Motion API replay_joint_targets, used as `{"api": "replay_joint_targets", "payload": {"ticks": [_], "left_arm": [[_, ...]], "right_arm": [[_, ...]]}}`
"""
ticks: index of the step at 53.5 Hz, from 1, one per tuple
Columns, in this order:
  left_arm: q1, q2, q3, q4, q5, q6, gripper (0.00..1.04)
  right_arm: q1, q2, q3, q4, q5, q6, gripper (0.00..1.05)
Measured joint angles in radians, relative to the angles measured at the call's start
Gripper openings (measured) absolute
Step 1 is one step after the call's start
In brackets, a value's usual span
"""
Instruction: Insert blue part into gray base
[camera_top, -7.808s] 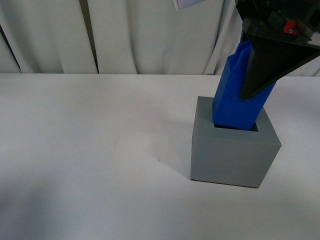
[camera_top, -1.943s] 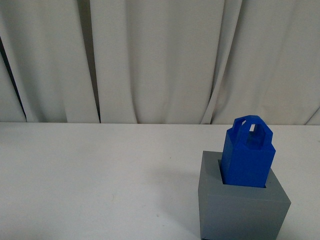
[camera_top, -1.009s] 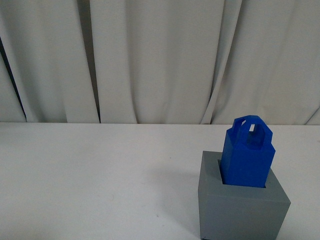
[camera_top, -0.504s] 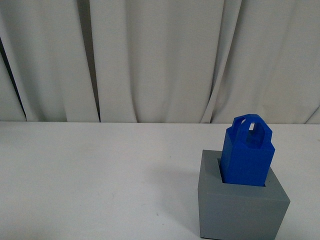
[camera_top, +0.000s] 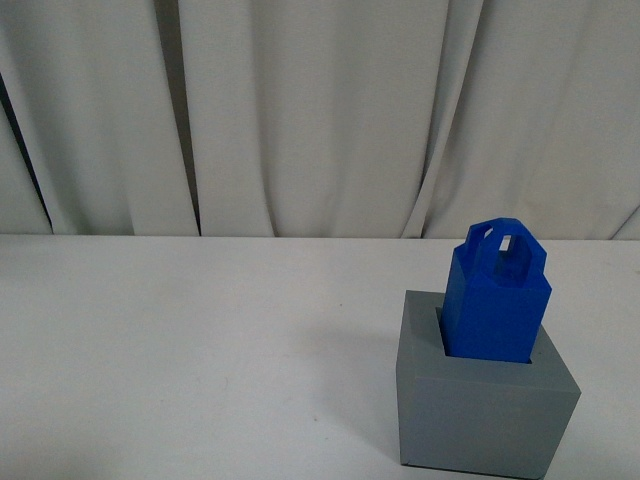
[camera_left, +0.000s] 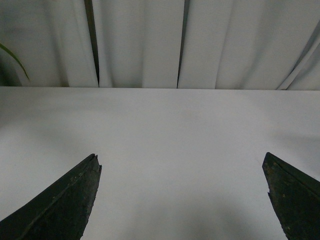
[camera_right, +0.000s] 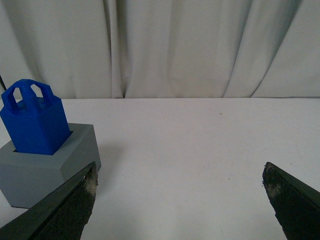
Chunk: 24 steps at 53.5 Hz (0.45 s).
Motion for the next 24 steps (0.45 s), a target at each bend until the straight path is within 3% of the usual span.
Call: {"api": "replay_joint_targets", "payload": {"ticks": [24], "left_arm": [[0.000,0.000,0.000,0.000,0.000,0.000,0.99]], "right_arm": [[0.000,0.000,0.000,0.000,0.000,0.000,0.97]]}}
